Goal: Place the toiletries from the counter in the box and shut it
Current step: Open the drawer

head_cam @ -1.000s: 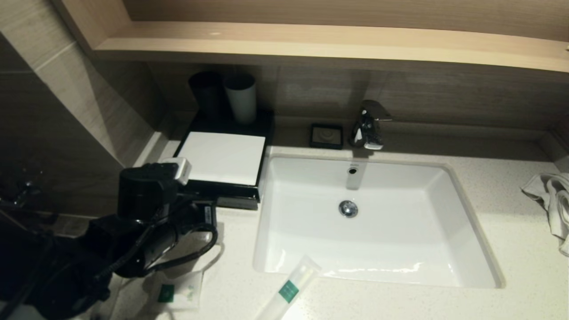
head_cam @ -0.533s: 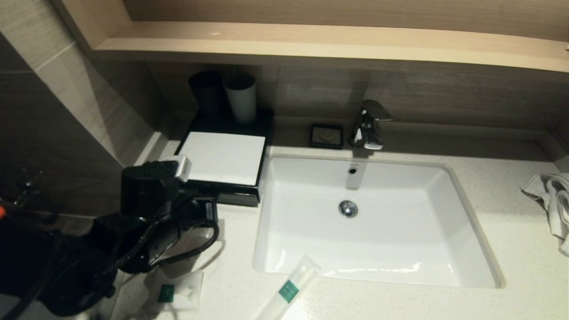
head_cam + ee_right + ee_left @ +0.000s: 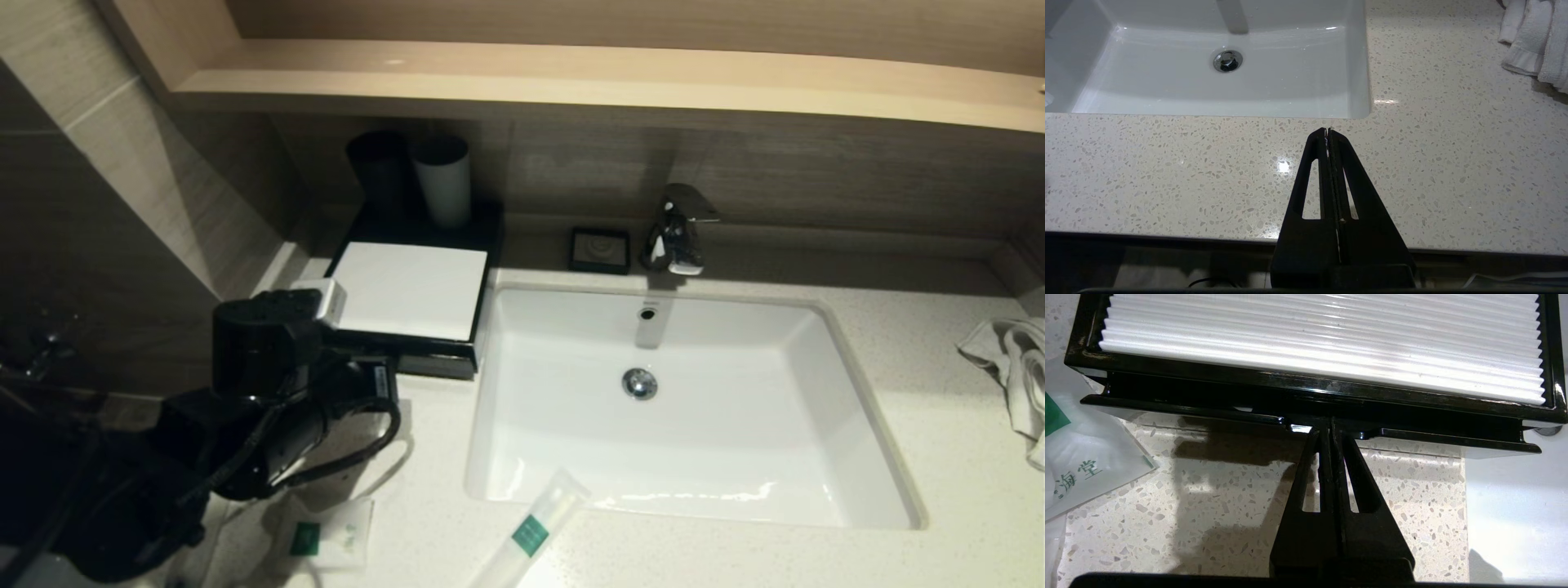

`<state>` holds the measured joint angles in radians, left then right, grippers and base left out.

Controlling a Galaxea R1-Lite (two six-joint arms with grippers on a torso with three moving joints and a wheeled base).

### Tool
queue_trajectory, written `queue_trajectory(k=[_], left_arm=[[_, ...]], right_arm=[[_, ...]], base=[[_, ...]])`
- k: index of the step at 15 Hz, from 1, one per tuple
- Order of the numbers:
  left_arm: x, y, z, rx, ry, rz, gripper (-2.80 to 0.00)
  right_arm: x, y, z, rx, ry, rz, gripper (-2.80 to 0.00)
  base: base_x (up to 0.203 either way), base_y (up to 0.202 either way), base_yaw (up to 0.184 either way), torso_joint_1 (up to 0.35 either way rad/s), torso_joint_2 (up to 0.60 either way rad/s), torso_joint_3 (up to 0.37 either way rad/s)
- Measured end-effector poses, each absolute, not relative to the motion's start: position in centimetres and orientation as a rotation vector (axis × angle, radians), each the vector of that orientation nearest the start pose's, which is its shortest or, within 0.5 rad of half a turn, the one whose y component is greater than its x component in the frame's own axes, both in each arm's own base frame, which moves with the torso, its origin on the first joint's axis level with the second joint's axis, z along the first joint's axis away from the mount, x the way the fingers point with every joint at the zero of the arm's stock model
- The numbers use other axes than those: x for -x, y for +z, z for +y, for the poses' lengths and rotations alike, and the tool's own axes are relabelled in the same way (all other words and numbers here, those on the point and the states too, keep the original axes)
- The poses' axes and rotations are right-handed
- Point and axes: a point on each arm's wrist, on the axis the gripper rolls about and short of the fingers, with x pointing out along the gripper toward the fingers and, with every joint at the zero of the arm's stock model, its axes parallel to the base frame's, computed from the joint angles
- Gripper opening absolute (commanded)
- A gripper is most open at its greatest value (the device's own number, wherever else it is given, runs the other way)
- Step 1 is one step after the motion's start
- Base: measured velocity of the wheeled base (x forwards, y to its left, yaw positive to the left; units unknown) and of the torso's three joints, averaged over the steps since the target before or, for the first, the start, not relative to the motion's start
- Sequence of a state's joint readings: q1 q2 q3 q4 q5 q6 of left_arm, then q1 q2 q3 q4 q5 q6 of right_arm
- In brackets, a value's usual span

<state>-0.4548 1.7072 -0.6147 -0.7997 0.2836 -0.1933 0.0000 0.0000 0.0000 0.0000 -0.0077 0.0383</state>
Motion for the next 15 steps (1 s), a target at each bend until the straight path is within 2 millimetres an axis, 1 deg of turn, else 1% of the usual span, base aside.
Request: queue_trajectory(k=[15], left_arm=[[-26.90, 14.15, -12.33, 0.092, -0.132, 0.270, -2.80]], right_arm=[[2.28, 7.55, -0.02, -0.038, -0.008, 0.000, -2.80]], base=[[0.000, 0.000, 0.000, 0.000, 0.00, 0.000]])
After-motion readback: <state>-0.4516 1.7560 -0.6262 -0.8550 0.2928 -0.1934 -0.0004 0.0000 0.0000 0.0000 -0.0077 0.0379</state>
